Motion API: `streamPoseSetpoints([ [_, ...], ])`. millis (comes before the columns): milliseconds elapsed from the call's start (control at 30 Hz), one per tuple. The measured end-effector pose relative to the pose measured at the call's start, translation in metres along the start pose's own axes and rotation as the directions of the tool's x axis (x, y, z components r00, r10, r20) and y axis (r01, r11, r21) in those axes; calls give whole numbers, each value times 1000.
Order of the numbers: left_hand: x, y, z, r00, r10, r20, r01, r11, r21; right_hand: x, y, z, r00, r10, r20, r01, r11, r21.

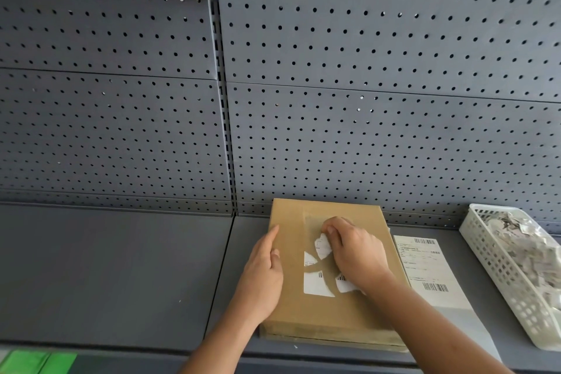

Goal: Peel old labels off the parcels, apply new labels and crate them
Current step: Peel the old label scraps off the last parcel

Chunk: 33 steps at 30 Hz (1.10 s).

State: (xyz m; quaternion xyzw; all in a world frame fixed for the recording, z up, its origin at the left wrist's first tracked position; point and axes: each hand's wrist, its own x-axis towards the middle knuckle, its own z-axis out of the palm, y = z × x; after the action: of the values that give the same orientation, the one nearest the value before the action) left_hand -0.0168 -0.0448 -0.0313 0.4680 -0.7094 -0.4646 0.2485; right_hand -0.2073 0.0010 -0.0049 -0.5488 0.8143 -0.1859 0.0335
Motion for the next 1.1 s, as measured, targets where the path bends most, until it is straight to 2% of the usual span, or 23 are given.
streamPoseSetpoints([
  [133,0,0,-1,1000,-1,-2,1,1000,5,2,-2,3,1000,-15,16,16,998,-66],
  [300,1,0,0,1000,1,3,-1,1000,4,0,2,3,1000,-2,-13,3,1000,9],
  [467,1,-2,0,1000,-6,1,6,1000,4,1,0,3,1000,-19,4,19,999,-36],
  [667,2,-2,0,1000,-8,3,8,1000,4,0,3,0,999,8,-51,0,990,138],
  [800,2,-3,0,1000,-6,1,6,1000,4,-1,0,2,997,-61,-37,61,998,-14],
  [1100,0,0,0,1000,-9,-8,9,1000,-9,7,-4,3,993,-116,30,120,970,-211],
])
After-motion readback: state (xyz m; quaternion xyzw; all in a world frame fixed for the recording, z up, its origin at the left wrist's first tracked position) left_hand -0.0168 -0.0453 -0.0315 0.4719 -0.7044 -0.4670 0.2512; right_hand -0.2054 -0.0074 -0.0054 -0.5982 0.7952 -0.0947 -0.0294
